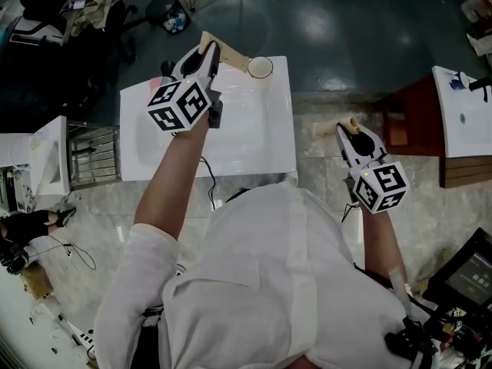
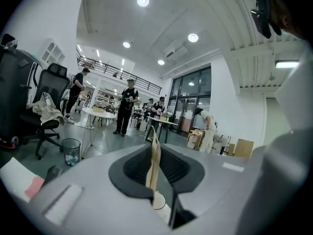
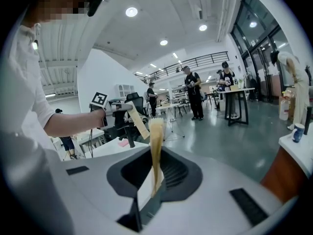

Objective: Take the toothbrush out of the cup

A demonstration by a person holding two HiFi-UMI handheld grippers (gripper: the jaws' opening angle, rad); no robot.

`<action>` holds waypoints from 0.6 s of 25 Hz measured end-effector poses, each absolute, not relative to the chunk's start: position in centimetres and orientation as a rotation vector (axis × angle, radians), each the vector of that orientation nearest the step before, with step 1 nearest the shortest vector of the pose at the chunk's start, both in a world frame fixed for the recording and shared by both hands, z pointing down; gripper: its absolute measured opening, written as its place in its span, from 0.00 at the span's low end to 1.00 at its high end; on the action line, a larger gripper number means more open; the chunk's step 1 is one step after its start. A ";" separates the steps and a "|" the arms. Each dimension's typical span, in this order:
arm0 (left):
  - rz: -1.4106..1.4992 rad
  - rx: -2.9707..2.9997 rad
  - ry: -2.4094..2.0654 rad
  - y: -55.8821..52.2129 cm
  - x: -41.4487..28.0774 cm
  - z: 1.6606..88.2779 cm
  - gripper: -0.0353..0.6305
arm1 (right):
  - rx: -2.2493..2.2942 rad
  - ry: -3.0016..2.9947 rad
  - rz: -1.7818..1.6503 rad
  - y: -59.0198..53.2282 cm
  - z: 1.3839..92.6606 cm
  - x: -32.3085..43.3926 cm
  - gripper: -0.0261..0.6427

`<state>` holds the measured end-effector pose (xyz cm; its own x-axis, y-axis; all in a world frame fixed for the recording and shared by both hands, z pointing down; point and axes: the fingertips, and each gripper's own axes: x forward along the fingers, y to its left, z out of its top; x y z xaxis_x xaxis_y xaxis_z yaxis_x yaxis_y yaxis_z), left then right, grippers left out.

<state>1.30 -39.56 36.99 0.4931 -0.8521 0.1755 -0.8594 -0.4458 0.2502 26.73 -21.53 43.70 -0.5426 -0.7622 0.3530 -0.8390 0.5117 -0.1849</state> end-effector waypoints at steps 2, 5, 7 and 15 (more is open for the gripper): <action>0.037 2.430 -1.439 -38.9 0.3 36.7 0.13 | 1.357 -2.530 0.489 -21.6 43.5 25.9 0.11; 0.034 2.434 -1.422 -37.0 -1.4 36.6 0.13 | 1.362 -2.527 0.476 -20.8 43.6 24.6 0.11; 0.037 2.446 -1.413 -35.7 -2.5 36.2 0.13 | 1.370 -2.524 0.467 -20.4 43.3 23.7 0.11; 0.096 2.518 -1.349 -29.9 -5.7 35.5 0.13 | 1.395 -2.503 0.435 -19.5 41.9 20.2 0.11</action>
